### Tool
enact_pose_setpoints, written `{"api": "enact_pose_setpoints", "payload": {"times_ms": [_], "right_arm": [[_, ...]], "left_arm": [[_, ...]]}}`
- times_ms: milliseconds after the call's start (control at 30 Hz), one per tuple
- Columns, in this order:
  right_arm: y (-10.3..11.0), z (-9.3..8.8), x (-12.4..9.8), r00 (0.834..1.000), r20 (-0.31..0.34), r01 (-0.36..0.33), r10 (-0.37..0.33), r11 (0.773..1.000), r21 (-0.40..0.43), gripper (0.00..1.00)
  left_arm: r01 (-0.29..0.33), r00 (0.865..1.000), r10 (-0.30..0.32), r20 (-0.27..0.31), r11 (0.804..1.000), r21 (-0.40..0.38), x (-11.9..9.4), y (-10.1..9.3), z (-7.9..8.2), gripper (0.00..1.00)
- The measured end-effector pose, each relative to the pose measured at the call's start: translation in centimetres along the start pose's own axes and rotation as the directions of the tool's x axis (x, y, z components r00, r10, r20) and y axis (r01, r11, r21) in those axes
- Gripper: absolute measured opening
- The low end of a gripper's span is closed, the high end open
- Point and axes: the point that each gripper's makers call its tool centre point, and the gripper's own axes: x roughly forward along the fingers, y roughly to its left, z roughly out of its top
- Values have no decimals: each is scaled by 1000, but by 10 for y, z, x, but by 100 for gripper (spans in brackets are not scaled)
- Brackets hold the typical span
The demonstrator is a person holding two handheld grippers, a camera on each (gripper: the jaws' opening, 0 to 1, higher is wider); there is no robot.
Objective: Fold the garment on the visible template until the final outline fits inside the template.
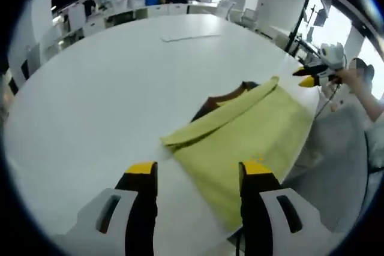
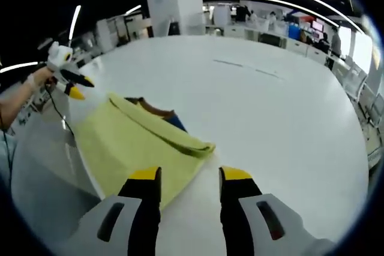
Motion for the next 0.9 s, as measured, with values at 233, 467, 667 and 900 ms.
{"api": "enact_pose_setpoints", "payload": {"times_ms": [233, 467, 667, 900], "right_arm": [[7, -9, -6, 1000, -7, -11, 11, 1000, 15, 39], [15, -16, -7, 999, -25, -29, 29, 1000, 10, 41], [21, -23, -9, 998, -49, -45, 46, 999, 13, 40], [25, -31, -11, 996, -65, -60, 61, 998, 19, 38]], "left_arm": [[9, 1000, -9, 5, 1000, -23, -3, -8, -8, 52], [21, 1000, -21, 1, 999, -33, -6, -15, -14, 53], [22, 1000, -22, -7, 999, -46, -9, -17, -21, 53], [25, 1000, -26, -15, 998, -63, -10, -19, -31, 52]]}}
